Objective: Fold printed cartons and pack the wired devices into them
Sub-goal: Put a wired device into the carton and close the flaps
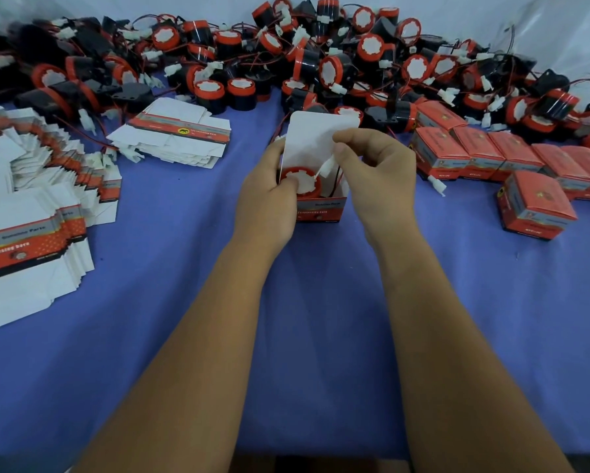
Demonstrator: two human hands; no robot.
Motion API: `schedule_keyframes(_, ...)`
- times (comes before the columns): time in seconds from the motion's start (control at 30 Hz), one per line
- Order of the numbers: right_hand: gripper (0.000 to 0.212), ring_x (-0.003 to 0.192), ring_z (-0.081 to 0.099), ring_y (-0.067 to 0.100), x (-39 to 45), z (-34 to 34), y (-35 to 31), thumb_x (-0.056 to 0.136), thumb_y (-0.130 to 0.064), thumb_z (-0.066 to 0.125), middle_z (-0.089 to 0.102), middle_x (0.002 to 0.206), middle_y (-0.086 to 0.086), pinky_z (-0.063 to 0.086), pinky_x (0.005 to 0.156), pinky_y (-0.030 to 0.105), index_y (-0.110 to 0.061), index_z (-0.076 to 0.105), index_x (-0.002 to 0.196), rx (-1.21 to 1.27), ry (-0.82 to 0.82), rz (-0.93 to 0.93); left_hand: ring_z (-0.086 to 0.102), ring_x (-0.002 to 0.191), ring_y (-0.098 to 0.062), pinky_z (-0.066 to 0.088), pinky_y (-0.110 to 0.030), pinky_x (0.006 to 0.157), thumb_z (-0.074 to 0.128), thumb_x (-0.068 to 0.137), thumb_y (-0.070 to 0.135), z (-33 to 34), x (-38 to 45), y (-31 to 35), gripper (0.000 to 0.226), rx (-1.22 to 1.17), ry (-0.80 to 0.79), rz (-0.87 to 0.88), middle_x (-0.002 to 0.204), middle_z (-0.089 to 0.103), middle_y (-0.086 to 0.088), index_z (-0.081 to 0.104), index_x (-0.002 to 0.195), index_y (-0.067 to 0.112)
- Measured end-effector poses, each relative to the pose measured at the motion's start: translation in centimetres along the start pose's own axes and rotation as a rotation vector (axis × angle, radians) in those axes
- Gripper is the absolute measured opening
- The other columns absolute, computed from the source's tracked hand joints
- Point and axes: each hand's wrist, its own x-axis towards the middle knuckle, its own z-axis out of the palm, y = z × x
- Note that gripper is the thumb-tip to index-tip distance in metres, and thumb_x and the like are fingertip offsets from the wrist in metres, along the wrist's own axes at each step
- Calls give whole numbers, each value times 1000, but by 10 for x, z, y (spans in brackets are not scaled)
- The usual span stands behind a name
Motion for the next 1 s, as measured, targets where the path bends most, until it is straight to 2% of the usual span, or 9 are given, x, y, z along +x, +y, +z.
schedule_keyframes(0.13,21,83,50,0,-5,4,2,91,-5,59,63,90,-14,43,79,9,-23,68,98,-257,-25,-118,63,105,-9,55,-31,87,44,93,3,0,1,-2,50,-4,5,-4,121,65,7,51,138,24)
schedule_keyframes(0.27,20,85,39,7,-6,1,3,89,-4,58,58,85,-12,38,85,23,-16,66,103,-439,-52,-239,63,104,-8,56,-29,85,45,94,4,1,2,-3,50,-11,16,-21,119,64,9,49,139,24)
schedule_keyframes(0.4,18,83,42,3,-8,1,-1,90,-3,58,54,82,-19,35,78,8,-15,65,101,-351,3,-218,63,104,-7,55,-29,86,44,94,4,0,2,-3,50,-22,21,-31,117,64,12,50,139,25)
schedule_keyframes(0.47,17,82,44,8,-7,1,-2,91,-3,58,54,83,-20,35,75,7,-15,65,100,-307,36,-207,63,105,-9,56,-32,88,44,94,5,0,1,-3,50,-18,20,-33,118,65,10,50,139,25)
schedule_keyframes(0.57,16,85,43,9,-6,-2,-1,90,-1,59,56,84,-15,36,78,12,-14,66,98,-362,7,-241,63,106,-10,56,-38,91,44,93,6,0,1,-2,48,2,19,-29,119,65,9,50,137,25)
schedule_keyframes(0.67,18,89,48,19,-7,-2,3,84,0,60,63,83,-6,34,85,30,-11,69,95,-600,-90,-417,64,104,-9,57,-37,90,44,94,5,0,0,-2,48,16,17,-25,118,65,9,50,137,25)
schedule_keyframes(0.83,32,91,47,23,-7,-3,5,82,-4,62,68,81,-3,23,83,25,-15,70,111,-753,-166,-443,65,96,-11,57,-41,84,45,92,7,-1,0,-1,38,35,21,-39,105,66,14,52,124,27)
schedule_keyframes(0.9,35,95,48,25,-7,-4,6,85,-6,61,68,91,-1,23,86,26,-15,69,118,-772,-173,-426,64,93,-8,57,-35,79,48,92,9,-1,0,-1,34,28,26,-50,100,65,17,52,119,28)
schedule_keyframes(1.0,28,99,52,27,-6,-4,6,86,-9,64,59,105,8,30,88,30,-11,72,113,-780,-174,-431,64,91,-7,53,-27,73,50,92,11,-1,0,0,32,23,23,-68,97,64,19,51,118,30)
